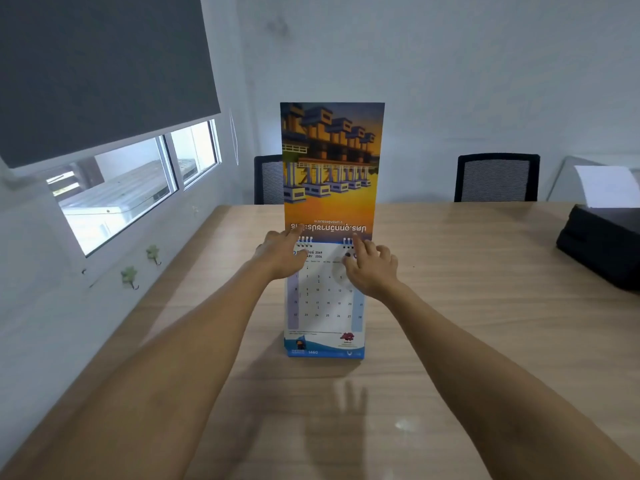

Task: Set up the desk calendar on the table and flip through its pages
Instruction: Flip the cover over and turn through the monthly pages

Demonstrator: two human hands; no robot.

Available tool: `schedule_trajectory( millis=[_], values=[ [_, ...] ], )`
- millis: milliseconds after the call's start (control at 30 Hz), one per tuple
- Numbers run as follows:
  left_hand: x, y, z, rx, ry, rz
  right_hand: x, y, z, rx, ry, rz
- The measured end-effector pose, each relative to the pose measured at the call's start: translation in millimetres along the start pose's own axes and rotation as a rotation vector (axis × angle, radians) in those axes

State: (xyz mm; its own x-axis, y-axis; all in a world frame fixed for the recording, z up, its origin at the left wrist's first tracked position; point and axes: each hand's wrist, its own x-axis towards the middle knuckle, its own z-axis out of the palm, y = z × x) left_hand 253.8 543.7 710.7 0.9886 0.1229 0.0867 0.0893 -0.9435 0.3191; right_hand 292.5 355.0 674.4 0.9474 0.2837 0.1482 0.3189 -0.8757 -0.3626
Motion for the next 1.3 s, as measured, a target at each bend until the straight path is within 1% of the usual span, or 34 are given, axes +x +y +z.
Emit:
schedule_trajectory(
  millis=[233,333,400,467,500,567,633,667,700,767,833,900,967,1033,1133,1233,1300],
  values=[
    [7.2,4.0,0.5,0.131,-0.019,0.051,11.3,-3.4,-8.2,-0.076,0.030,0.011],
    [12.1,3.0,3.2,0.169,-0.046,0.028,13.5,-4.8,-8.9,-0.066,0.059,0.026],
    [13.1,1.6,6.5,0.143,-0.060,0.012,14.2,-2.7,-7.1,-0.054,0.025,0.022],
    [12.5,-0.8,10.7,0.044,-0.037,0.021,14.4,2.3,-2.5,-0.006,-0.021,0.029],
    [11.5,-2.9,14.8,-0.036,-0.003,0.023,13.0,4.8,1.0,0.040,-0.016,0.040],
    [4.6,-6.8,28.5,-0.245,0.132,-0.011,8.4,10.3,15.5,0.192,0.046,0.082],
    [-9.3,-11.8,47.2,-0.450,0.237,-0.125,-4.6,13.2,32.7,0.453,0.090,0.143],
    [-17.8,-15.4,58.4,-0.535,0.237,-0.201,-12.0,15.1,43.3,0.593,0.080,0.181],
    [-24.9,-20.9,72.0,-0.604,0.214,-0.269,-20.4,16.4,51.4,0.718,0.035,0.234],
    [-38.8,-31.8,97.3,-0.657,0.096,-0.375,-33.1,22.4,70.4,0.952,-0.115,0.346],
    [-46.6,-40.6,115.4,-0.719,-0.042,-0.394,-41.8,27.0,80.9,1.090,-0.261,0.422],
    [-50.0,-41.4,122.1,-0.809,-0.114,-0.342,-45.0,31.3,87.4,1.109,-0.298,0.417],
    [-52.3,-38.2,123.0,-0.867,-0.117,-0.295,-47.3,32.9,88.2,1.103,-0.281,0.390],
    [-54.6,-34.6,121.6,-0.858,-0.096,-0.268,-51.9,30.8,82.9,1.108,-0.266,0.376],
    [-58.3,-32.0,121.7,-0.828,-0.092,-0.297,-61.2,26.2,73.3,1.094,-0.252,0.356],
    [-60.8,-34.2,124.0,-0.798,-0.092,-0.310,-70.0,21.4,65.8,1.022,-0.149,0.330],
    [-62.0,-34.0,122.0,-0.668,-0.013,-0.331,-73.1,23.5,63.3,1.002,-0.052,0.361]
  ],
)
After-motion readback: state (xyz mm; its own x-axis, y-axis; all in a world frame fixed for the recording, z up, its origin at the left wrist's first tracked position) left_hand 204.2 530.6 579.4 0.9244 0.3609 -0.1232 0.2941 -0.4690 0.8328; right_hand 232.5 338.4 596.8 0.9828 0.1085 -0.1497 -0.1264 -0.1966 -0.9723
